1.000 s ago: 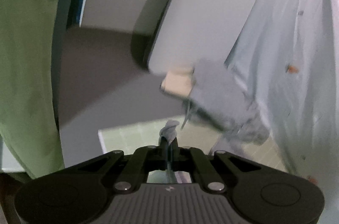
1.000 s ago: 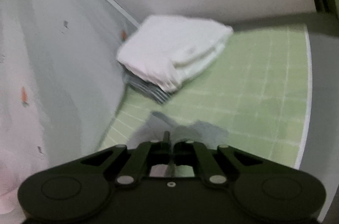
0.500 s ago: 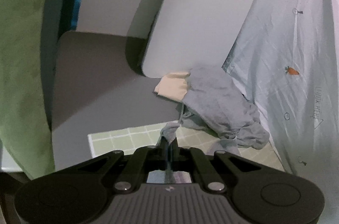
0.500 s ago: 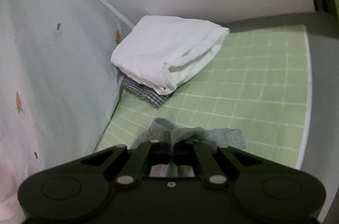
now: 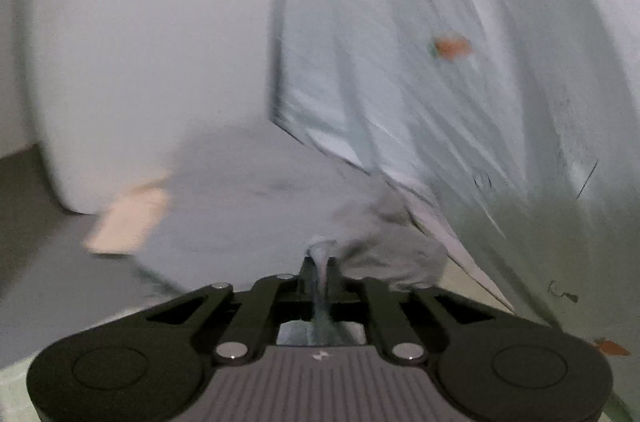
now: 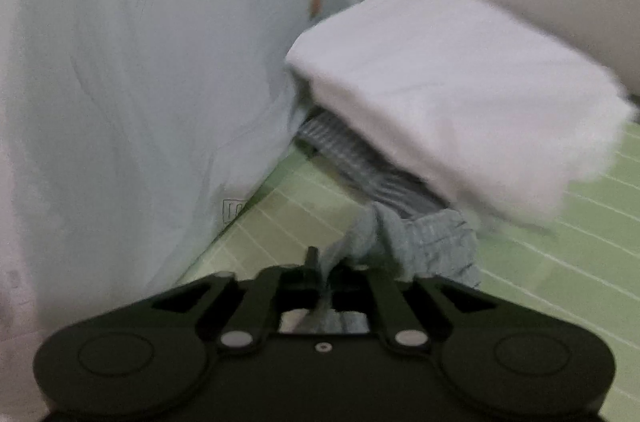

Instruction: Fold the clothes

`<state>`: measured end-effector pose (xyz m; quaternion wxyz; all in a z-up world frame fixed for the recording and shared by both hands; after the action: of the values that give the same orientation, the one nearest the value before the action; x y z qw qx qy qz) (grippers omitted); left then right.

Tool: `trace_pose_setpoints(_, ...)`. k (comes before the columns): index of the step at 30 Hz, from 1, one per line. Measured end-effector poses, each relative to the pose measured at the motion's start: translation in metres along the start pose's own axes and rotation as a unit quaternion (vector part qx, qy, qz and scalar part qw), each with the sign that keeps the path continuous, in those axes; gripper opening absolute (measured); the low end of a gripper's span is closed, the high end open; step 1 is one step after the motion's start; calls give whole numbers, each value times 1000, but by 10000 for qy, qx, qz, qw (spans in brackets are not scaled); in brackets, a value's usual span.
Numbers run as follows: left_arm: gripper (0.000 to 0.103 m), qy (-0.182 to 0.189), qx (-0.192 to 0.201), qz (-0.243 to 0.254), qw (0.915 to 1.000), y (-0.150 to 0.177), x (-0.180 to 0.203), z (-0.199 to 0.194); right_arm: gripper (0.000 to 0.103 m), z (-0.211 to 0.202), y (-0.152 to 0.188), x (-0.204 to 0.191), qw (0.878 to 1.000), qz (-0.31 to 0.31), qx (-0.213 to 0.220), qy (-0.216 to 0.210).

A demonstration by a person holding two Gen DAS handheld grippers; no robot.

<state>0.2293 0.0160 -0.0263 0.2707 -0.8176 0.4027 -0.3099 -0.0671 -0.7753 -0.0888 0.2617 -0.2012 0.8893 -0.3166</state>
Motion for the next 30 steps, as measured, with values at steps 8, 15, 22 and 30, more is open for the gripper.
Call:
trace_pose_setpoints(8,67,-375,-829,176,9957,60,3,33,83,11,51,-31,9932,-938,-111,680)
trace_pose_setpoints(15,68,-603,-1347,79,9890,104,-19,22,90,-54,128,18,9868,-185,-458,1543)
trace_pose_setpoints(22,69,-566,-1658,-6,9845,132,-40,-13,95,-52,162,34,9896,631,-693,1089)
trace_pose_setpoints(30,70,-451,-1747,25,9836,146,-58,-43,6,-29,142,13,9868,-1027,-840,931)
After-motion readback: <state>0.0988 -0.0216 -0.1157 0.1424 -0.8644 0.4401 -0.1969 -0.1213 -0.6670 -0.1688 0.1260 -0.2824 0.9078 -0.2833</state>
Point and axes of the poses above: each gripper's, at about its wrist camera, not at the fingertips, and z roughly the way its jaws point, x to its right, y to its underside, the point moved 3 cm from there along z, roughly the way its jaws point, and after that the axes turned 10 degrees about -z, right-handed, at the moved point
